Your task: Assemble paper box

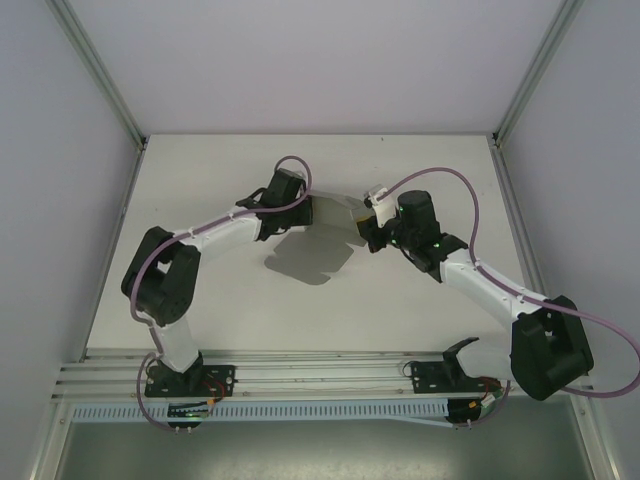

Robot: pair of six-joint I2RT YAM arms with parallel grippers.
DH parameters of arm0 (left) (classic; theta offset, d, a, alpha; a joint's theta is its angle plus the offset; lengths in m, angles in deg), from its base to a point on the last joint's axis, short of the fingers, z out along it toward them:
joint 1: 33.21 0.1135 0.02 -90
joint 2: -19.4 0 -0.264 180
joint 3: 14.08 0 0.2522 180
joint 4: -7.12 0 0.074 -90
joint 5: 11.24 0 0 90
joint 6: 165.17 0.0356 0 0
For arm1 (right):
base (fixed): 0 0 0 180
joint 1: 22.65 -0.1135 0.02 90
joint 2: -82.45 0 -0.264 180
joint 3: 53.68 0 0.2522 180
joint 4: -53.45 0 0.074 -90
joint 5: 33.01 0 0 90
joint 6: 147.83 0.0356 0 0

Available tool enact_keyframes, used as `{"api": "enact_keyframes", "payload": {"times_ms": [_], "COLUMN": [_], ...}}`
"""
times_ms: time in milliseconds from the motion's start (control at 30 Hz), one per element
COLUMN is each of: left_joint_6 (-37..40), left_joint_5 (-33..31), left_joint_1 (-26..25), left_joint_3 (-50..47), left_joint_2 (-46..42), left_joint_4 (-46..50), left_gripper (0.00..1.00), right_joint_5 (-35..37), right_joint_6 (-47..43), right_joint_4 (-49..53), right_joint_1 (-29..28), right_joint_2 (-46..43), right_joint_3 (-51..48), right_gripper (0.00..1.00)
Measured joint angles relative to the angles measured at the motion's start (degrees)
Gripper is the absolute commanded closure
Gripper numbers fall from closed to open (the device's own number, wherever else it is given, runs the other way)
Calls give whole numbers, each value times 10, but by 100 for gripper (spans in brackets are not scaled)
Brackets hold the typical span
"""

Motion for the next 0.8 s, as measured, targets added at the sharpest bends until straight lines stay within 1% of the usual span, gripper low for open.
{"api": "enact_keyframes", "payload": {"times_ms": [33,67,100,133,167,267,300,367,567,800], "left_joint_6": [2,3,4,6,8,13,15,17,19,22], "left_joint_5": [3,8,11,3,-4,-16,-19,-22,-13,7], "left_joint_1": [2,4,7,9,17,42,47,51,48,48], "left_joint_3": [-14,-28,-39,-48,-56,-80,-87,-96,-104,-120], "left_joint_2": [-10,-22,-31,-38,-42,-48,-51,-55,-68,-91], "left_joint_4": [-10,-19,-27,-31,-35,-40,-41,-41,-56,-82], "left_gripper": [100,100,100,100,100,100,100,100,100,100], "right_joint_5": [-1,-3,-4,-2,2,14,18,22,47,52], "right_joint_6": [0,1,1,4,7,10,12,13,10,4], "right_joint_4": [0,0,-1,0,-1,-1,-1,-3,-7,-7], "right_joint_1": [0,-1,-2,-3,-2,1,1,1,1,0], "right_joint_2": [0,0,0,-1,-5,-22,-28,-40,-37,62], "right_joint_3": [1,3,4,5,6,15,20,32,86,142], "right_gripper": [95,85,78,74,68,43,36,28,24,24]}}
